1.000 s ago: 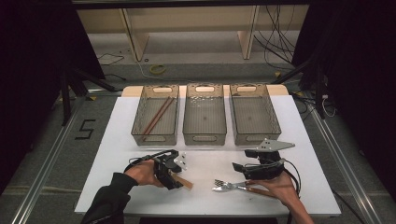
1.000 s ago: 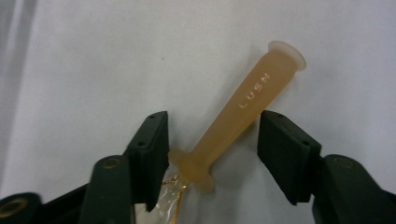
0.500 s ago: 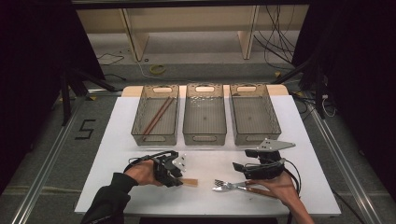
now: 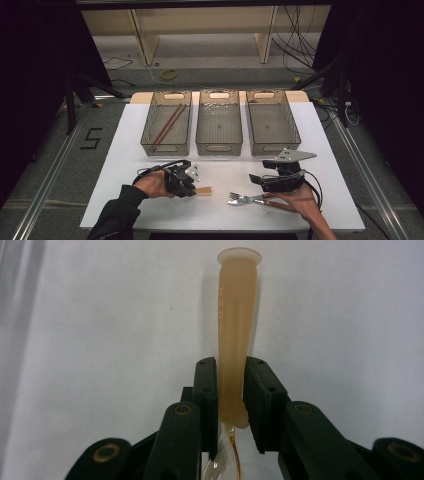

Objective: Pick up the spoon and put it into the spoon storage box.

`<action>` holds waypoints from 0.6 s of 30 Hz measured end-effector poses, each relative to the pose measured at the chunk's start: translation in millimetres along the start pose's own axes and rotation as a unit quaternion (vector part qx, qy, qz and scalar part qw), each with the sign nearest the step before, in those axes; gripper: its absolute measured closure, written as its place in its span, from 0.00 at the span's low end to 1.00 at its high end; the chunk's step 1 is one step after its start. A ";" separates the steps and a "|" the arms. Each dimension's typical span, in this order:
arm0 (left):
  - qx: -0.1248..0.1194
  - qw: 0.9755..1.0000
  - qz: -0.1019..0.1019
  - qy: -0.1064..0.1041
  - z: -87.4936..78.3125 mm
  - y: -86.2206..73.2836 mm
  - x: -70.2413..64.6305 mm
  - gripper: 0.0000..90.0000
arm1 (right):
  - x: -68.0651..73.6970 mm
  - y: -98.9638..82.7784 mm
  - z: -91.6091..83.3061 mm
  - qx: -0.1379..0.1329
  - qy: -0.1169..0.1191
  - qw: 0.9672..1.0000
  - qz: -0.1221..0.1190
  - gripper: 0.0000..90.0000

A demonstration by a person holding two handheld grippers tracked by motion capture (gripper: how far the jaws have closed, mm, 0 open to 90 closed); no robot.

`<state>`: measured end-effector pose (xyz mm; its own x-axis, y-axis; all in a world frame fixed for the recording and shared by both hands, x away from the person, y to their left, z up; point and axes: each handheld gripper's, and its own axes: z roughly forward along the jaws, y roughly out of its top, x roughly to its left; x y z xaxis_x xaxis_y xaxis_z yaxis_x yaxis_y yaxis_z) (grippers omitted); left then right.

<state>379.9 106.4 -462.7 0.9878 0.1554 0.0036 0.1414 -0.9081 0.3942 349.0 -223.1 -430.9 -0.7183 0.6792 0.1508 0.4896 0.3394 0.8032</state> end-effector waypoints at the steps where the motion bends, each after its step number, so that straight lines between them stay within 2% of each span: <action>1: 0.002 1.000 0.000 0.000 0.0 0.3 0.1 0.84 | 0.0 0.0 0.0 0.000 0.000 1.000 0.000 0.31; 8: 0.004 1.000 -0.019 -0.004 2.9 1.9 0.6 0.82 | -0.3 -0.1 0.0 0.000 0.000 1.000 0.000 0.31; 12: 0.013 1.000 -0.014 -0.002 4.3 3.4 -0.1 0.82 | -0.3 0.0 -0.1 0.000 -0.001 1.000 0.000 0.31; 16: 0.016 1.000 -0.002 0.010 3.9 5.2 -2.5 0.84 | 0.0 0.0 0.0 0.001 -0.001 1.000 0.000 0.31; 18: 0.014 1.000 -0.004 0.014 3.4 5.4 -2.6 0.86 | -0.1 0.0 0.1 0.002 -0.001 1.000 -0.001 0.31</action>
<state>378.3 99.8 -463.7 0.9847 0.1723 0.0264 0.1506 -0.9171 0.3691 349.1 -223.1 -430.9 -0.7184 0.6794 0.1491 0.4902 0.3424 0.8016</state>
